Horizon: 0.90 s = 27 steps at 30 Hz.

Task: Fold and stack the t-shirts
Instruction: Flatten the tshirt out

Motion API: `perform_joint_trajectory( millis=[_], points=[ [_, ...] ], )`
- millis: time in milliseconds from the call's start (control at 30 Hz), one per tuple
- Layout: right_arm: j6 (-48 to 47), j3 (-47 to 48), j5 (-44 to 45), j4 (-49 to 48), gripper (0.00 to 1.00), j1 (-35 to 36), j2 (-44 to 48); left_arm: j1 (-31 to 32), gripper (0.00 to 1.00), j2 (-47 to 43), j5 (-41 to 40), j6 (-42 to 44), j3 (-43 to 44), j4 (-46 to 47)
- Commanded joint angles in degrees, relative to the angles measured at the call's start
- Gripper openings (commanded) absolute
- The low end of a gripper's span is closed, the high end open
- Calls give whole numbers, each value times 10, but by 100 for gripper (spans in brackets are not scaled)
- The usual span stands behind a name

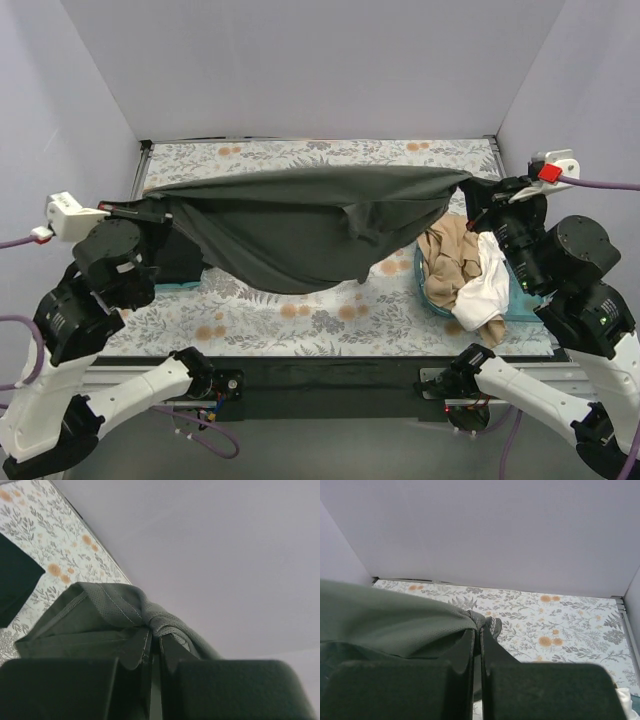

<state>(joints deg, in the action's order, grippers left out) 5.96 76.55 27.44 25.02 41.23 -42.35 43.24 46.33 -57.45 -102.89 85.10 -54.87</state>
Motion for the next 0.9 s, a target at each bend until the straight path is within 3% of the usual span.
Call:
perform_joint_trajectory(
  millis=[0,233,367,633,733,767,800,867],
  points=[
    [-21,18,36,19,1,-3,-1,-3,0,-4,-53,52,2,13],
    [-31,22,43,19,1,-2,-44,-3,0,-5,-64,96,-70,107],
    [-31,25,53,18,1,-3,-85,-3,0,31,-63,32,-56,48],
    [-16,-18,75,3,1,-12,-136,-15,0,94,-48,5,-127,72],
    [-17,-24,57,-13,1,-47,-168,-95,0,147,32,20,-138,92],
    [-14,-29,41,-20,1,-84,-185,-166,0,158,80,57,-149,140],
    [-1,-32,-7,-28,1,-108,-195,-198,0,169,167,80,-178,177],
    [6,-38,-106,-61,1,-178,-230,-259,0,199,241,113,-202,267]
  ],
)
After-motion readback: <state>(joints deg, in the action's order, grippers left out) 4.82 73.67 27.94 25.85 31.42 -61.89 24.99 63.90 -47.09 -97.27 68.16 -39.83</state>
